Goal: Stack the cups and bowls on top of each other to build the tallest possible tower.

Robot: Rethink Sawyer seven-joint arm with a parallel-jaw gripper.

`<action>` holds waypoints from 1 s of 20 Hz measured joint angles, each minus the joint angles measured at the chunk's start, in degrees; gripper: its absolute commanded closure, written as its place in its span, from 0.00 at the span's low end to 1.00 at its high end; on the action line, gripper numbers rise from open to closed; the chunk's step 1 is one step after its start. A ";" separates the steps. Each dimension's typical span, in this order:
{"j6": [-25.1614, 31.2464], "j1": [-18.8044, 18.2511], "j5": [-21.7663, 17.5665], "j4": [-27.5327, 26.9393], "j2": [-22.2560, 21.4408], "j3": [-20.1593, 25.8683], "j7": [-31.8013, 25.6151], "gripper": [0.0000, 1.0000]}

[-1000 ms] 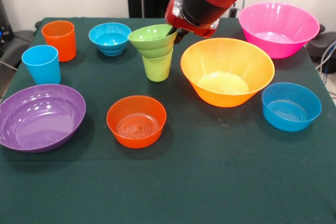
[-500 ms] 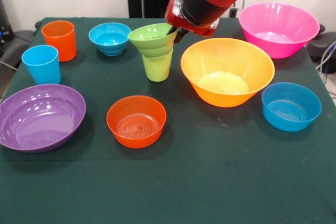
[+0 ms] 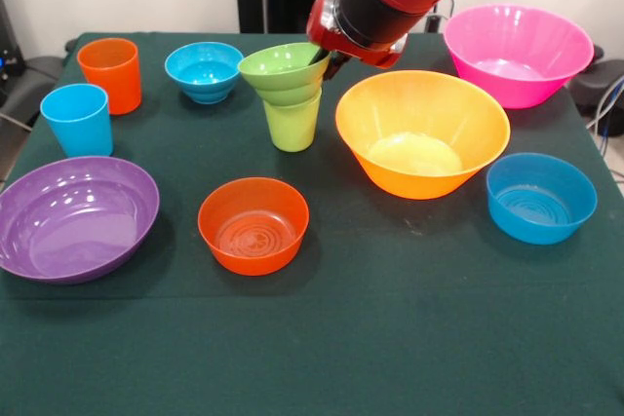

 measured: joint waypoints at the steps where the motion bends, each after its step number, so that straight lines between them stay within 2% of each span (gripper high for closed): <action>1: 0.06 0.00 0.00 0.00 0.00 0.00 0.00 1.00; 20: 1.32 -0.22 0.00 0.00 0.00 0.00 0.00 1.00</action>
